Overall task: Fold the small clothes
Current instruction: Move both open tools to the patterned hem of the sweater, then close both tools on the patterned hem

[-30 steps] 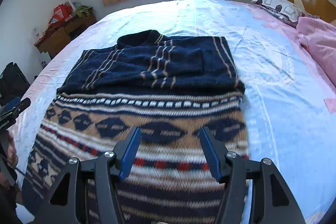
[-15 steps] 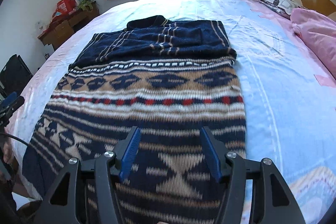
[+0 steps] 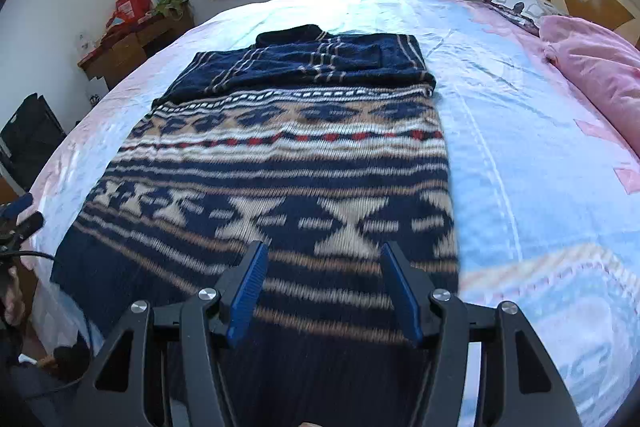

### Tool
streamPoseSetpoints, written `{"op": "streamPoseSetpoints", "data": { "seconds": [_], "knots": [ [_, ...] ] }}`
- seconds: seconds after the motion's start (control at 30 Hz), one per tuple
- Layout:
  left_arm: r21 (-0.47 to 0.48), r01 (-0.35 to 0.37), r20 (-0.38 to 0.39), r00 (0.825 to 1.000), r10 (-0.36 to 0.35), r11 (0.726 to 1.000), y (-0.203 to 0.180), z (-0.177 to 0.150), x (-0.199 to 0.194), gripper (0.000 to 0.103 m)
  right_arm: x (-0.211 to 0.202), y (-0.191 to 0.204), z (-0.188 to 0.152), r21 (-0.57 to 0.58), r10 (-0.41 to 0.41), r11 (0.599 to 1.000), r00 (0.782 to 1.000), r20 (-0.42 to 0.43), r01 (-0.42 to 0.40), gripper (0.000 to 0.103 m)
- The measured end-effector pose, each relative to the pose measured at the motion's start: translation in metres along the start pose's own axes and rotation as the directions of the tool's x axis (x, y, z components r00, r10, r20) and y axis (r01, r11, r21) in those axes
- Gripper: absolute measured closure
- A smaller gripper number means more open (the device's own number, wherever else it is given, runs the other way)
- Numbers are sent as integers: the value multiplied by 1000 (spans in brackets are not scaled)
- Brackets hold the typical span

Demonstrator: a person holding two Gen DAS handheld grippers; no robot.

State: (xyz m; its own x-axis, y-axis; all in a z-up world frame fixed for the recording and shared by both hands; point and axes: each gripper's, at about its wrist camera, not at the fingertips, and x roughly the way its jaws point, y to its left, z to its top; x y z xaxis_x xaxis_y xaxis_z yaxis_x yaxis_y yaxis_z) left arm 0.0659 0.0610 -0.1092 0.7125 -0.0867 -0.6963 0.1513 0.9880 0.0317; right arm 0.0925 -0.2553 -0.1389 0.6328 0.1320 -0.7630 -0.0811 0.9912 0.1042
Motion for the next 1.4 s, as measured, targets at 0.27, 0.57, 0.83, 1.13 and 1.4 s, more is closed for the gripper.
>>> {"op": "streamPoseSetpoints", "data": {
  "seconds": [0.27,0.57,0.83,1.13,1.4],
  "knots": [
    [-24,53,-104,993,-55,998,-9,-25,16,10,-20,2,-28,-47,-49,998,999,0,49,43],
    [-81,163,-155,972,-174,983,-11,-38,18,38,-32,-14,-51,3,-73,997,997,-10,73,43],
    [-91,178,-158,969,-190,980,-11,-38,17,40,-38,-30,-59,64,-70,995,997,-28,72,43],
    [-76,189,-147,969,-198,979,-13,-39,15,47,-46,-43,-70,140,16,990,1000,-26,-13,43],
    [-69,219,-135,965,-227,973,-9,-41,18,39,-39,-41,-72,147,51,988,999,-7,-49,75]
  ]
}}
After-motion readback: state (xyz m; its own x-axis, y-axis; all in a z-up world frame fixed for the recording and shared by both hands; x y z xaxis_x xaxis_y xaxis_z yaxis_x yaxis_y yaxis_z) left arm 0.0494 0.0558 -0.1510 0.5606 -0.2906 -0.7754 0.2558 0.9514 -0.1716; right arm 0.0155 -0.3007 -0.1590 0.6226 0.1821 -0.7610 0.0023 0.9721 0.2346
